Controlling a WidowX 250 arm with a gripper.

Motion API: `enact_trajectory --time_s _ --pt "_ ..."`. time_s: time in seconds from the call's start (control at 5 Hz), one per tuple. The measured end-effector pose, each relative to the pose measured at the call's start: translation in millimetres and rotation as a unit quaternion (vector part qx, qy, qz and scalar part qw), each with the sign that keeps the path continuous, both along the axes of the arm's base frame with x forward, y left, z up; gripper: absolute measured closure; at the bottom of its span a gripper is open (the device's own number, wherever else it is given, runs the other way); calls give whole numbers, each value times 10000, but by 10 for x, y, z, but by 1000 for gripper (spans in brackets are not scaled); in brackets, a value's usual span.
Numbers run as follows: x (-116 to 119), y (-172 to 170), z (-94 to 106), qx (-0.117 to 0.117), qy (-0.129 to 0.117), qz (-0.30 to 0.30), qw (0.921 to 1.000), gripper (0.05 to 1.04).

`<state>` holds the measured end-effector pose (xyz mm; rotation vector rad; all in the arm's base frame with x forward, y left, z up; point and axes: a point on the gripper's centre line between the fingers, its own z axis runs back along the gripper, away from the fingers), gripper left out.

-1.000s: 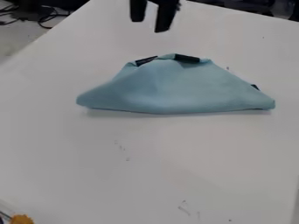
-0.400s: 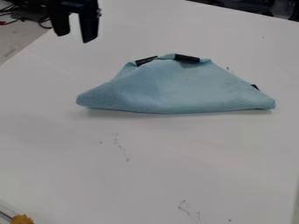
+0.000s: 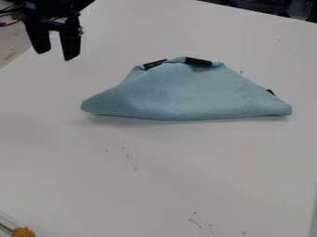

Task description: Fold the cloth from bottom right to top left

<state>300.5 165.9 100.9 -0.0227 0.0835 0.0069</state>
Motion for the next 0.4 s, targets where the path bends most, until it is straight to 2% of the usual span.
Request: enact_trajectory --time_s 0.2,0.4 --pt "-40 102 -141 -111 -106 132 9998 83" --pt "-61 137 -199 -190 -237 289 9991 83"
